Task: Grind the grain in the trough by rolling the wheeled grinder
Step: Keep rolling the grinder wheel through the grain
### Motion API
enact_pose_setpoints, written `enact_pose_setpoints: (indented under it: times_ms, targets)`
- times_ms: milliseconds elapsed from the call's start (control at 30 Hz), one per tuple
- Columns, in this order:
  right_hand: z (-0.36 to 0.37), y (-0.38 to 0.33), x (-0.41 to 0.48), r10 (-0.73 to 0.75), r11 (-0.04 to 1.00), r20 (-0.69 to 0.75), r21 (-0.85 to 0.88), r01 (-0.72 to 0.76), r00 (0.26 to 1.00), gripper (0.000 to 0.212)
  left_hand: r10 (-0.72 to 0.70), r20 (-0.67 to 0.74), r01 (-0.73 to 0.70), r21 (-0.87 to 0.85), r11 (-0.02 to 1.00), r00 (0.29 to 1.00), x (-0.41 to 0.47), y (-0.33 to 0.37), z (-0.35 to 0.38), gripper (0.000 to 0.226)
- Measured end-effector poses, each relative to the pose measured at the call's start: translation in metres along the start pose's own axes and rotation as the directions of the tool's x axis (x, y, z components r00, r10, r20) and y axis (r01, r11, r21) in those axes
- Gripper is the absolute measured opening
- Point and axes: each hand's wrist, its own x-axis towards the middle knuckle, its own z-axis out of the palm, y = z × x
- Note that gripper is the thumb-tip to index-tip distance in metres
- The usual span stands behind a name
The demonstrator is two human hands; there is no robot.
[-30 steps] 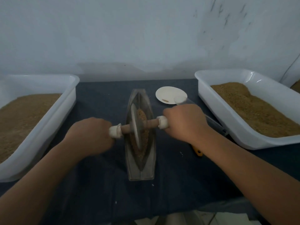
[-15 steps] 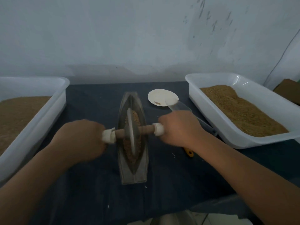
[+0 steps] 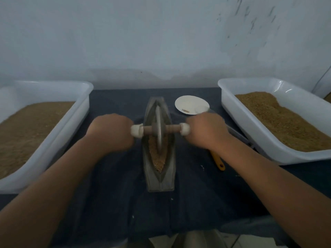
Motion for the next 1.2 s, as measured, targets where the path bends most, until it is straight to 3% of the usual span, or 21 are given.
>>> enact_pose_setpoints:
  times_ms: [167, 367, 500, 667, 767, 833, 900, 1033, 1200]
  targets:
    - [0.001, 0.003, -0.034, -0.123, 0.99, -0.141, 0.053, 0.132, 0.982, 0.034, 0.048, -0.016, -0.048, 0.013, 0.999, 0.999, -0.04, -0.005, 0.01, 0.028]
    - [0.014, -0.003, 0.034, 0.028, 0.999, -0.252, -0.035, -0.038, 0.967, 0.038, -0.092, 0.011, 0.092, -0.005, 0.996, 0.996, 0.029, 0.003, -0.002, 0.023]
    - [0.017, -0.001, 0.034, 0.096, 0.995, -0.153, 0.023, -0.093, 0.984, 0.039, -0.051, -0.005, 0.051, 0.014, 0.999, 0.999, 0.033, 0.005, -0.008, 0.022]
    - [0.005, 0.0, -0.031, -0.085, 0.995, -0.214, 0.023, 0.093, 0.973, 0.034, 0.074, -0.043, -0.071, 0.072, 0.995, 0.996, -0.023, -0.003, 0.005, 0.028]
    - [0.003, 0.004, -0.036, -0.156, 0.988, -0.219, -0.023, 0.154, 0.963, 0.034, 0.067, -0.082, -0.063, 0.045, 0.997, 0.994, -0.033, -0.006, 0.013, 0.031]
    - [0.006, 0.003, -0.015, -0.129, 0.99, -0.179, -0.08, 0.117, 0.975, 0.034, 0.024, -0.061, -0.023, 0.01, 1.0, 0.998, -0.017, -0.005, 0.014, 0.033]
    - [0.011, -0.002, 0.015, -0.061, 0.992, -0.227, -0.12, 0.034, 0.972, 0.034, -0.032, -0.058, 0.032, 0.0, 0.999, 0.998, 0.011, -0.004, 0.013, 0.03]
    - [0.008, -0.003, 0.055, 0.071, 0.994, -0.22, -0.07, -0.088, 0.973, 0.024, -0.094, -0.107, 0.091, -0.033, 0.995, 0.99, 0.053, -0.003, 0.003, 0.04]
    - [0.005, -0.004, 0.022, -0.019, 0.996, -0.242, -0.085, -0.002, 0.97, 0.037, -0.059, -0.005, 0.058, -0.068, 0.996, 0.998, 0.016, -0.002, 0.005, 0.028]
